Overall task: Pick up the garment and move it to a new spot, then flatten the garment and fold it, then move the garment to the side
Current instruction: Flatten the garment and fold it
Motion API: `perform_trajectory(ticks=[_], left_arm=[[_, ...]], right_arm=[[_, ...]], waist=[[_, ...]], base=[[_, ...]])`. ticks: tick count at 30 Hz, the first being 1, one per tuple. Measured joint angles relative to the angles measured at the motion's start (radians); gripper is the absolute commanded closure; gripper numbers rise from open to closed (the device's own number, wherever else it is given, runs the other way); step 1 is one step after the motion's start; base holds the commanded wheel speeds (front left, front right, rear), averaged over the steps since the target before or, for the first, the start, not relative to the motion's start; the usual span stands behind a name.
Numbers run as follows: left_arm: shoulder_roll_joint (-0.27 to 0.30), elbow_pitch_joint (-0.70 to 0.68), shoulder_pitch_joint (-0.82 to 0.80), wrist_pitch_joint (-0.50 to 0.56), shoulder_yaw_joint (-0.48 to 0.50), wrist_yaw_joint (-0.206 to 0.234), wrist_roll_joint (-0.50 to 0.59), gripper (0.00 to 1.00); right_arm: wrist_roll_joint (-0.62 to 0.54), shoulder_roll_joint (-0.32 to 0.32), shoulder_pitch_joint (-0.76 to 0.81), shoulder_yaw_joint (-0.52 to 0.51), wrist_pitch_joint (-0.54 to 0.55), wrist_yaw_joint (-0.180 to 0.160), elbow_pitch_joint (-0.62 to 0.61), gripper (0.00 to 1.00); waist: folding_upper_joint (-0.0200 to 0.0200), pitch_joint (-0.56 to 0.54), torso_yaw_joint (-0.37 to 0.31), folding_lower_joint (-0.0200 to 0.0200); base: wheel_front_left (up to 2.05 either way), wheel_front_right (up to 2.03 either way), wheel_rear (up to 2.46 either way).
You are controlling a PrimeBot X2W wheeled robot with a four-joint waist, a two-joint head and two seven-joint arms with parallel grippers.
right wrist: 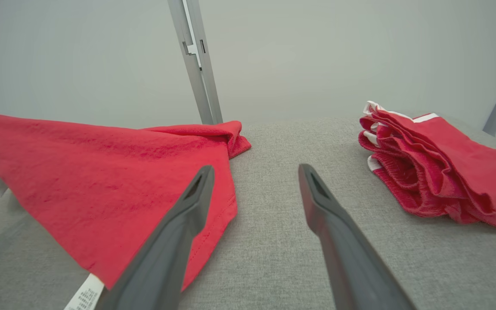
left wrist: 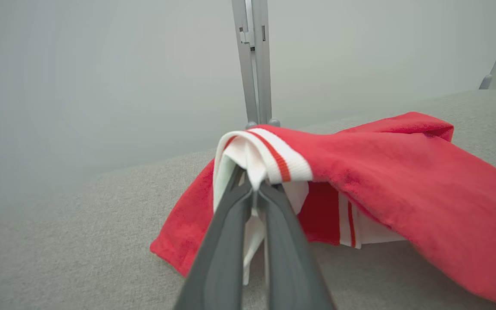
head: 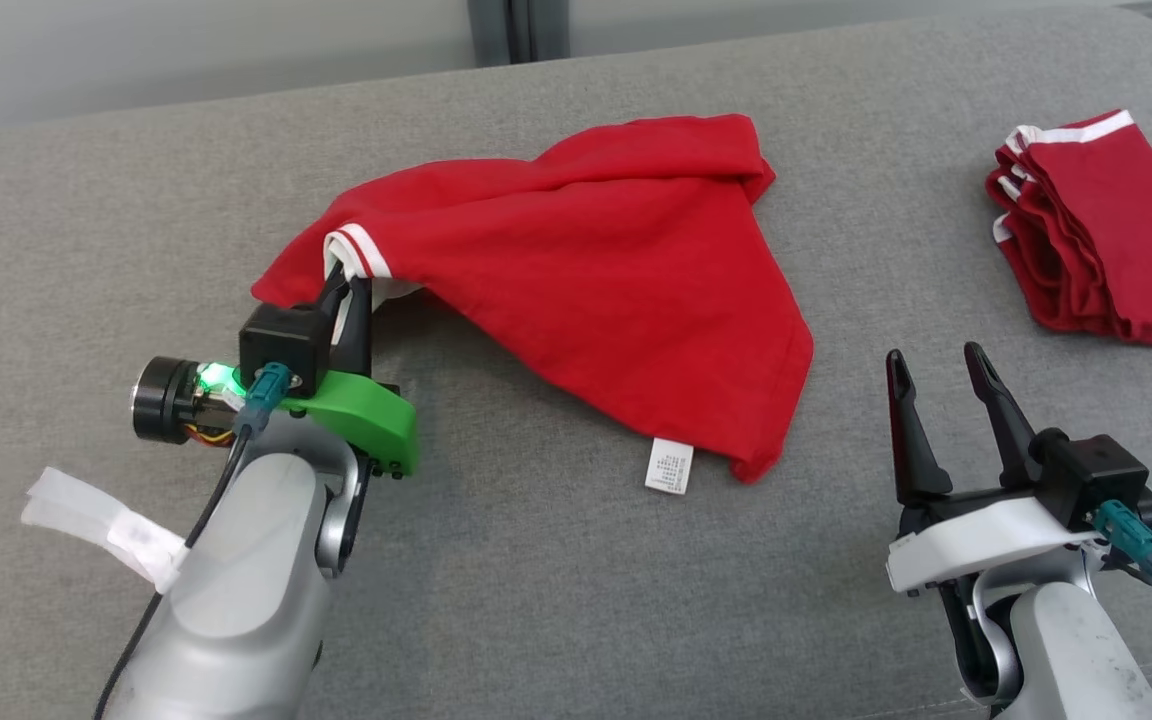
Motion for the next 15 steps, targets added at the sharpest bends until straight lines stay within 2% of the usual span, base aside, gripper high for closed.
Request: perform_trajectory(ticks=[3,6,10,15], left_arm=[[0.047,-0.020,-0.008,0.011,-0.054,-0.019,0.062,1.00],[0.117,-0.065,-0.021,0.078,-0.113,-0.033,0.141,1.00],[0.213,-0.182,-0.002,0.212,-0.163,-0.067,0.196,1.00],[0.314,-0.370,0.131,0.380,-0.223,-0.115,0.215,1.00]], right_arm=[[0.000,0.000,0.019,-0.004,0.000,0.000,0.002,0.00],[0.004,0.000,0.037,-0.004,0.000,0.000,0.004,0.00],[0.013,0.000,0.056,-0.002,0.000,0.000,0.004,0.00],[0.017,0.000,0.069,0.001,0.000,0.000,0.001,0.00]], waist=[[0.0000,-0.028,0.026,0.0000],[0.0000,-0.055,0.053,0.0000],[0.0000,-0.084,0.087,0.0000],[0.0000,-0.105,0.117,0.0000]], base=[[0.00,0.00,0.00],[0.00,0.00,0.00],[0.00,0.00,0.00],[0.00,0.00,0.00]])
